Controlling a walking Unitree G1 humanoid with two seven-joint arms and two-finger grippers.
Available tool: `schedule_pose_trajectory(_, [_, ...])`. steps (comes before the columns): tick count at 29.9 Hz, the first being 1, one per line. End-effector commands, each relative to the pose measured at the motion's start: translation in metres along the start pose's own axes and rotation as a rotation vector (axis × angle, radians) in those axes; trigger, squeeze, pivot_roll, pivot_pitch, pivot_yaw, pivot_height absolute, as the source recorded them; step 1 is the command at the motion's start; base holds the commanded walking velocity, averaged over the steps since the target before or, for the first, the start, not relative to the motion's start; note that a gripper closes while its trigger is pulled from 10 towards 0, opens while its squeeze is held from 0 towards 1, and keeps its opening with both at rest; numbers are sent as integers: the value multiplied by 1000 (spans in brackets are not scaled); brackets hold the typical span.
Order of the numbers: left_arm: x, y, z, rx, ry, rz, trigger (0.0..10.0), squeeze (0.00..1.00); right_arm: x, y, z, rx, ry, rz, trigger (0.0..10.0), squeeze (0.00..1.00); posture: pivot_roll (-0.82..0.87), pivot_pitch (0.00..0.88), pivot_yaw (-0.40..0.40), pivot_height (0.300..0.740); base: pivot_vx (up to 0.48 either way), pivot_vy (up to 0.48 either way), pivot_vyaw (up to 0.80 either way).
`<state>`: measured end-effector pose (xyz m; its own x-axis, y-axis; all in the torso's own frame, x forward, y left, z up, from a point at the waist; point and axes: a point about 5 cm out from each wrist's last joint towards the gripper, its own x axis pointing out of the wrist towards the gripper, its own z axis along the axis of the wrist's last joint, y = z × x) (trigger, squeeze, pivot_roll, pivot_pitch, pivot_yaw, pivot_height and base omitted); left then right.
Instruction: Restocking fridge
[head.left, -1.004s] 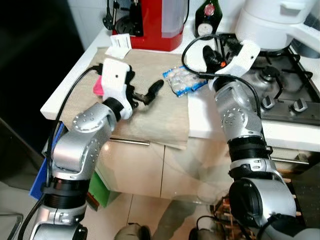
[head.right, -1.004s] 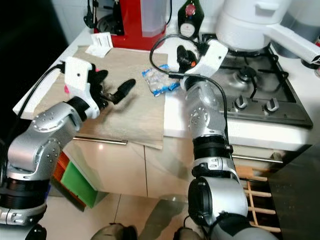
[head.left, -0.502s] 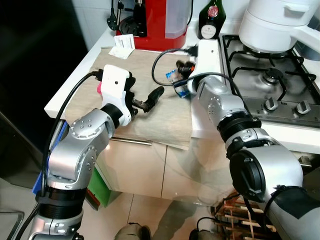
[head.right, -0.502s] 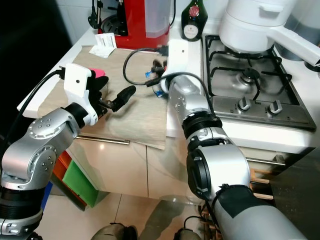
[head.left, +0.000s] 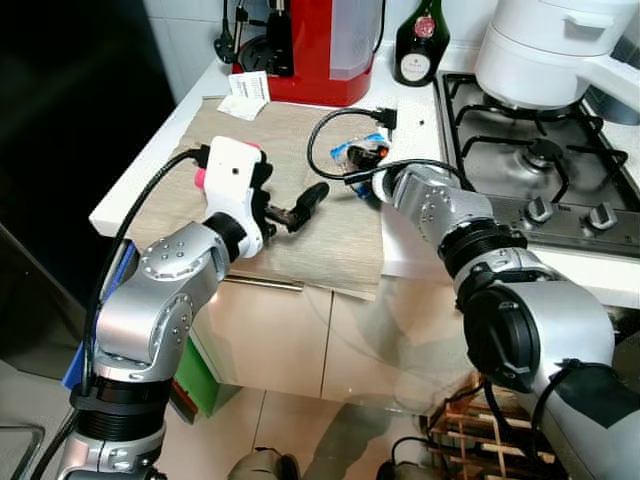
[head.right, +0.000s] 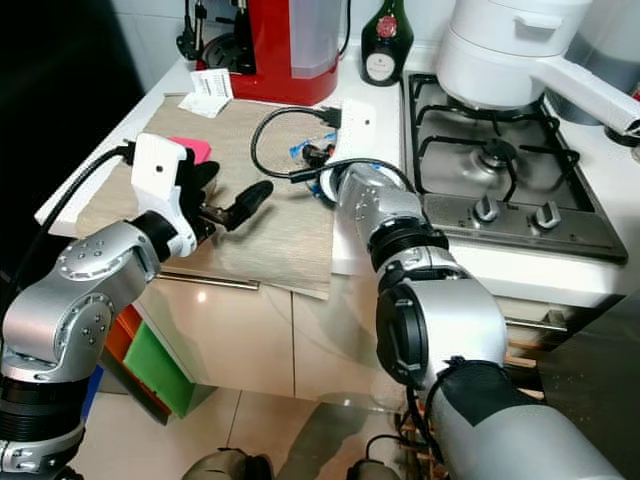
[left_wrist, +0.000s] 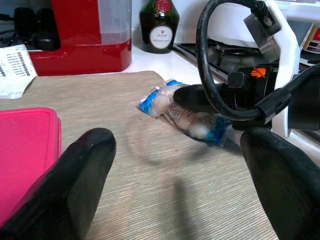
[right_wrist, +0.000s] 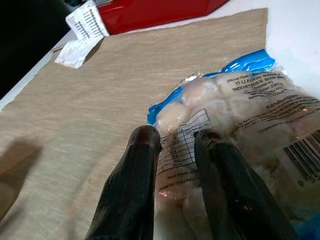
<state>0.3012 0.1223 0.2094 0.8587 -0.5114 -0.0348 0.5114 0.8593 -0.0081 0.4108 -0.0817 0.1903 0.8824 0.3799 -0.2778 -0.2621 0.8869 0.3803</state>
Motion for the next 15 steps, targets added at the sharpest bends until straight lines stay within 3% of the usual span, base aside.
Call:
schedule_pose_trajectory(1, [1,-3,7,10,-15,-18,10000,0,-1,-9,-21,55,84,-10,10000,0,30,0,22,740,0,0,0])
schedule_pose_trajectory(9, [0,-6,7,4,-16,-33,10000,0,-11,-23,-37,112,130,-5,10000,0,7,2,17,740,0,0,0])
schedule_pose_trajectory(14, [0,-7,9,3,-20,-46,10000,0,-43,-23,-50,81,124,-9,10000,0,-16,2,17,740,0,0,0])
schedule_pose_trajectory(15, [0,-7,9,3,-20,-46,10000,0,-43,-23,-50,81,124,-9,10000,0,-16,2,17,740,0,0,0])
